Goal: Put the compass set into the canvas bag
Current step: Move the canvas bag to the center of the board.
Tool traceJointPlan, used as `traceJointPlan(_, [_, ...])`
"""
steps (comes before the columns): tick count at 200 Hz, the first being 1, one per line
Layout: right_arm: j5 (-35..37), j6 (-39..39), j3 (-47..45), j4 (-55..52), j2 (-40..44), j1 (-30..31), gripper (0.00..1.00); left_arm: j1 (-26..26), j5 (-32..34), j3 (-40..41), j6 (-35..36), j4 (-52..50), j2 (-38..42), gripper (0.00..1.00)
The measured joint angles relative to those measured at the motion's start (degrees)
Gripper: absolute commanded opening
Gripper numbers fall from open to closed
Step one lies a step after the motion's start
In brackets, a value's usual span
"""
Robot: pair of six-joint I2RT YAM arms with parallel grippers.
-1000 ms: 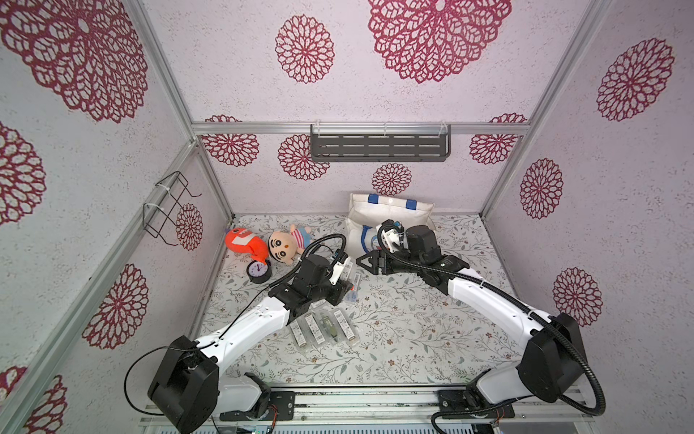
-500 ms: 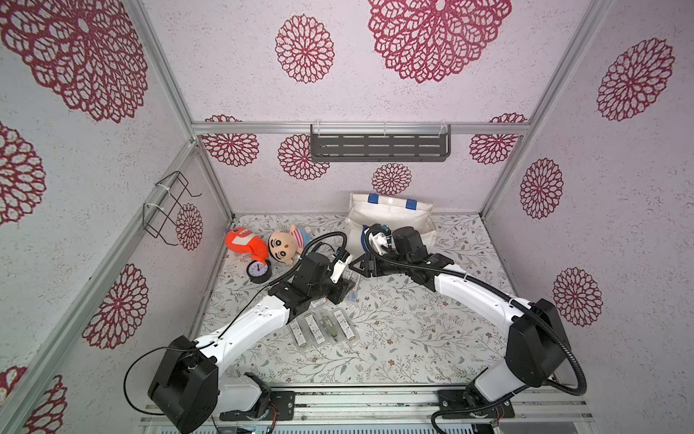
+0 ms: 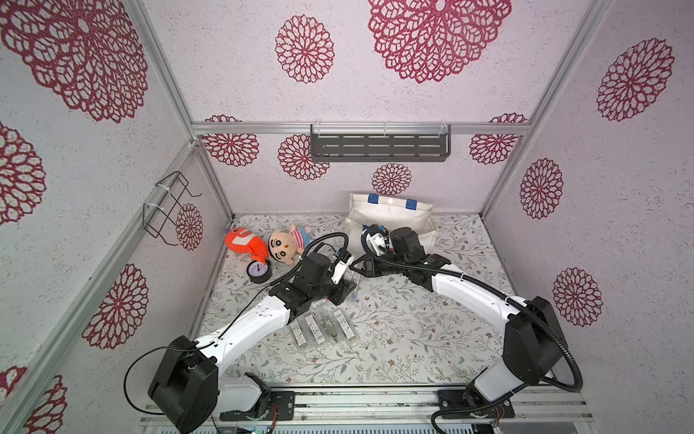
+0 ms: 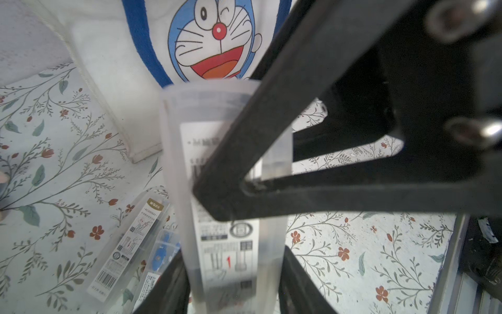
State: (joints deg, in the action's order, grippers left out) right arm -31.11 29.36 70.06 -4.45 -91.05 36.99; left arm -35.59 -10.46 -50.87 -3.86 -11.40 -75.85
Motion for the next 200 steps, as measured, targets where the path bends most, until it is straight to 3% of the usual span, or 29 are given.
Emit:
traceJointPlan(17, [0.2,-0.9,0.0,-0.1,0.0,0.0,0.21,0.0,0.0,0.0,0.0,0.0,0.0,0.50])
traceJointPlan(55, [2.6,-1.3,0.0,-0.7,0.1,0.1,0.06,-0.1,0.5,-0.6,0.1,0.0,0.0,0.69])
traceJointPlan(82, [4.6,-1.5,0.0,-2.3,0.2,0.1,0.00,-0.1,0.9,-0.8,-0.1,0.7,0.1,0.77])
traceJointPlan(134, [8.7,-4.9,7.0,-9.7,1.0,-1.9,0.00,-0.1,4.3,1.0,-2.1,1.6,5.5,0.80])
traceJointPlan(200, [15.3,-7.9,22.4,-13.5,3.1,-13.3,0.00,3.2,7.2,1.2,-10.6,0.3,7.3,0.79])
